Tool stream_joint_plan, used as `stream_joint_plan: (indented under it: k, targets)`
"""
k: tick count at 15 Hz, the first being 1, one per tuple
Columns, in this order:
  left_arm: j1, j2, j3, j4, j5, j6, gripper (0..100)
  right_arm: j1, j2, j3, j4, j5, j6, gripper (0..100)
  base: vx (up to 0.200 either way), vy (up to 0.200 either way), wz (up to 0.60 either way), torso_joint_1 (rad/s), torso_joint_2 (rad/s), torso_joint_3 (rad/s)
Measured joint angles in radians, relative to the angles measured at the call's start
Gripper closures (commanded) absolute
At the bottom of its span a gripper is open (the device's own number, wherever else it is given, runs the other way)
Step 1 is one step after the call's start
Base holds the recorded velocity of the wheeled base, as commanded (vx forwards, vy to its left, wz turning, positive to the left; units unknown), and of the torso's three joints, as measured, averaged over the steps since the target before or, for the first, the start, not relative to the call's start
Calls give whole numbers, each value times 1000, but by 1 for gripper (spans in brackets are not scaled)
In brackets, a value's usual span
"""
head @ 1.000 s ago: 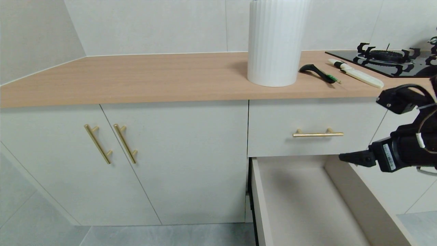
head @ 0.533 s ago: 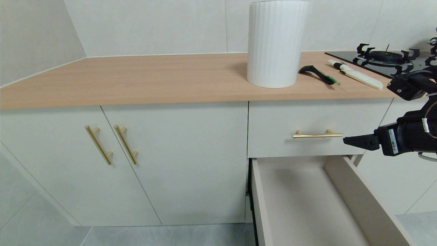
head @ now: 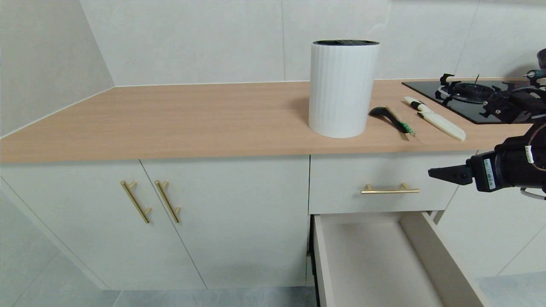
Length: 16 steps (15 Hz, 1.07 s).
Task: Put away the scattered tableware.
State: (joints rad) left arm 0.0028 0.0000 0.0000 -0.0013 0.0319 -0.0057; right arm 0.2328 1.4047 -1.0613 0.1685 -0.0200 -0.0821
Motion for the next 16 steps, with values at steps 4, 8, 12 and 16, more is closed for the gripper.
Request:
stream_joint_plan:
  k: [4, 8, 12, 16]
  targets:
    - [0, 0, 0, 0, 0, 0, 0, -20, 17, 1, -63, -1, 3, 0, 0, 0, 0, 128, -354, -224]
    - [0, 0, 0, 0, 0, 0, 0, -26, 51, -71, -133, -9, 18, 0, 0, 0, 0, 12, -26, -15]
    - [0, 0, 0, 0, 0, 0, 0, -24, 165, -535, 300, -18, 205, 0, 0, 0, 0, 0, 0, 0]
    - [0, 0, 0, 0, 0, 0, 0, 6, 402, -855, 571, -85, 395, 0, 0, 0, 0, 0, 0, 0]
